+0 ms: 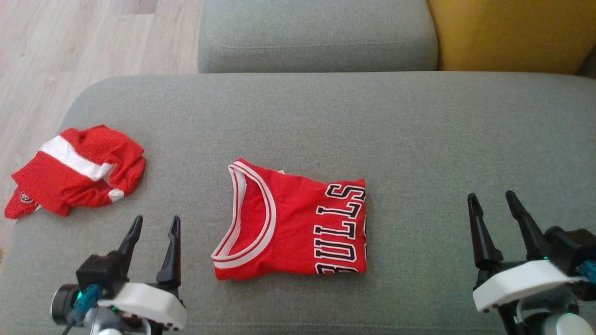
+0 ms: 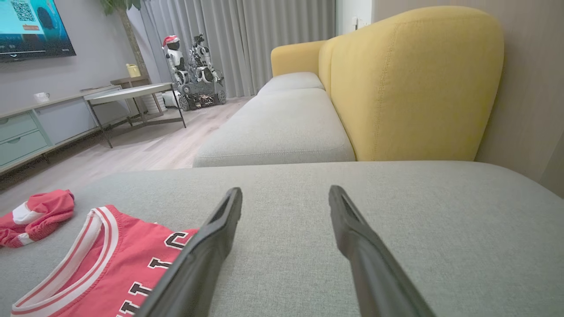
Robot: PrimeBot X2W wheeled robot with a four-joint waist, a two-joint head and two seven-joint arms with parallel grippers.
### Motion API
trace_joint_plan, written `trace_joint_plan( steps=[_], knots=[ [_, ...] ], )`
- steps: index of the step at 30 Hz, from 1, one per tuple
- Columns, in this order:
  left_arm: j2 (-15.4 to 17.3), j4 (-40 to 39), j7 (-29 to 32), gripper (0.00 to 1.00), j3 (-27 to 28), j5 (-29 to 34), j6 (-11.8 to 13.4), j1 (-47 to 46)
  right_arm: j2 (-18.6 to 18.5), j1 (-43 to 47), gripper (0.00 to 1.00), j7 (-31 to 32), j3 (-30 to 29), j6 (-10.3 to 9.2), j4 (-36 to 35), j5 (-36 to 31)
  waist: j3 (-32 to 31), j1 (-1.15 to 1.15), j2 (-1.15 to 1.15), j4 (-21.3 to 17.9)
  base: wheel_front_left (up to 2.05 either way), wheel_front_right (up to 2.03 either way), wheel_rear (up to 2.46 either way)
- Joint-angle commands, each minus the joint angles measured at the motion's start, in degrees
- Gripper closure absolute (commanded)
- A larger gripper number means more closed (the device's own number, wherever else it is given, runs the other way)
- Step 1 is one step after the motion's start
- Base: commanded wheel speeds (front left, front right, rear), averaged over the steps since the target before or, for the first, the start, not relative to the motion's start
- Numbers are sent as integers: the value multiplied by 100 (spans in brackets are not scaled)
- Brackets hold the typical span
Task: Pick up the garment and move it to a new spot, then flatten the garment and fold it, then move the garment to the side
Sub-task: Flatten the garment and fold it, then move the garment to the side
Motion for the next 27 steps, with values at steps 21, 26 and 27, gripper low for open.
trace_joint_plan(
  steps=[21, 26, 27],
  knots=[
    [266, -366, 106, 0, 282, -20, 218, -42, -28, 120, 0, 76, 94, -4, -569, -112, -124, 0, 0, -51, 0, 0, 0],
    [288, -338, 84, 0, 292, -51, 224, -52, -27, 123, 0, 75, 101, -4, -552, -102, -106, 0, 0, -74, 0, 0, 0],
    [290, -335, 80, 0, 291, -55, 225, -54, -27, 120, 0, 75, 107, -4, -550, -99, -103, 0, 0, -80, 0, 0, 0]
  ],
)
